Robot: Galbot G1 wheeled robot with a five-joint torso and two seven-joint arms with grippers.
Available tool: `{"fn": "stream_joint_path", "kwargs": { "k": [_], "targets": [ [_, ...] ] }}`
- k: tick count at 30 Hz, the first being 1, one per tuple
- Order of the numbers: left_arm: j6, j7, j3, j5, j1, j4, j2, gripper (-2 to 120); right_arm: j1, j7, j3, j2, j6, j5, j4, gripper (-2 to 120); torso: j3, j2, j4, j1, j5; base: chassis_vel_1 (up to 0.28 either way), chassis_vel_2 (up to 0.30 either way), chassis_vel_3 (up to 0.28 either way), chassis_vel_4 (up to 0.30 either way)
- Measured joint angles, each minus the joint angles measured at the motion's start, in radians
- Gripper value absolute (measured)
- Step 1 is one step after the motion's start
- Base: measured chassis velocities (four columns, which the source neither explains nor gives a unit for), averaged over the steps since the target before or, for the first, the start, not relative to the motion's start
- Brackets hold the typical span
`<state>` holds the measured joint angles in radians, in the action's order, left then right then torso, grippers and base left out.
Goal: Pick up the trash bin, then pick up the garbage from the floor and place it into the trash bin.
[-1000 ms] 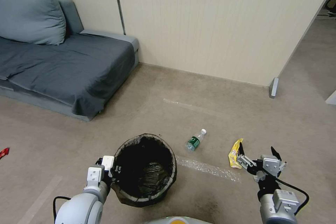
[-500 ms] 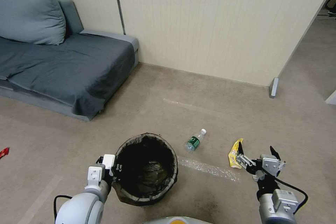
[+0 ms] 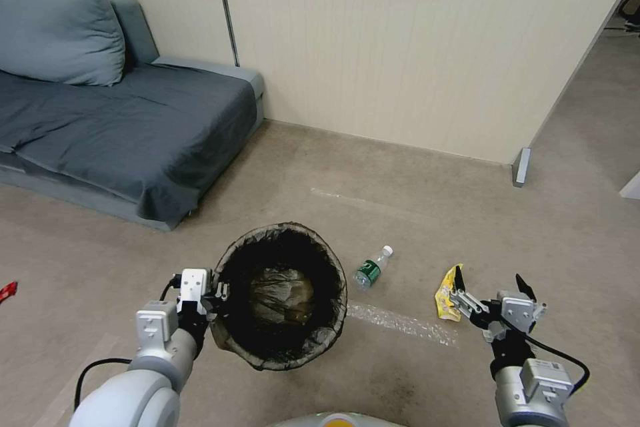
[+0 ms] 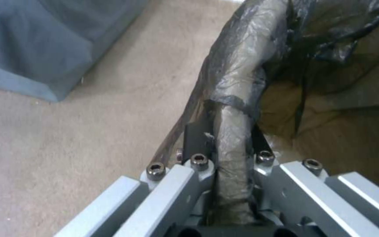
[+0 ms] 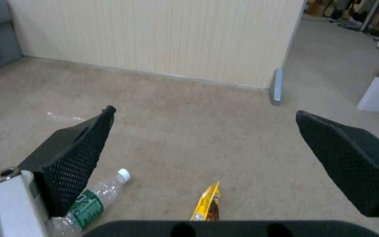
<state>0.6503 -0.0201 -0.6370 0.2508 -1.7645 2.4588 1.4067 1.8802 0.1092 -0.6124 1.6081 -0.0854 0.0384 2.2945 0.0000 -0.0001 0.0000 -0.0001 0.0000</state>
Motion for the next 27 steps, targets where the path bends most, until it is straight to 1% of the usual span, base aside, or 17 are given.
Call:
{"fn": "stream_joint_path", "kwargs": {
  "k": [8,18,26,27],
  "targets": [
    [0.005,-0.011,-0.003,0.012,-0.018,0.042,0.012,1,-0.002,-0.001,-0.004,0.000,-0.001,0.000,0.006,100,0.000,0.000,-0.0001,0.000,0.0000,0.000,0.000,0.000,0.000],
    [0.020,-0.025,-0.011,0.038,-0.028,0.045,0.024,1,-0.010,-0.001,-0.013,0.000,-0.006,-0.010,0.005,100,0.000,0.000,0.0000,0.000,-0.0001,0.000,0.000,0.000,0.000],
    [0.026,-0.032,-0.016,0.051,-0.027,0.045,0.015,1,-0.068,-0.002,-0.030,0.000,-0.089,-0.084,-0.020,100,0.000,0.000,-0.0001,0.000,-0.0001,0.000,0.000,0.000,0.000],
    [0.029,-0.036,-0.017,0.058,-0.027,0.044,0.013,1,-0.093,-0.011,-0.031,0.000,-0.122,-0.104,-0.029,100,0.000,0.000,0.0000,0.000,-0.0001,0.000,0.000,0.000,0.000]
  ]
}}
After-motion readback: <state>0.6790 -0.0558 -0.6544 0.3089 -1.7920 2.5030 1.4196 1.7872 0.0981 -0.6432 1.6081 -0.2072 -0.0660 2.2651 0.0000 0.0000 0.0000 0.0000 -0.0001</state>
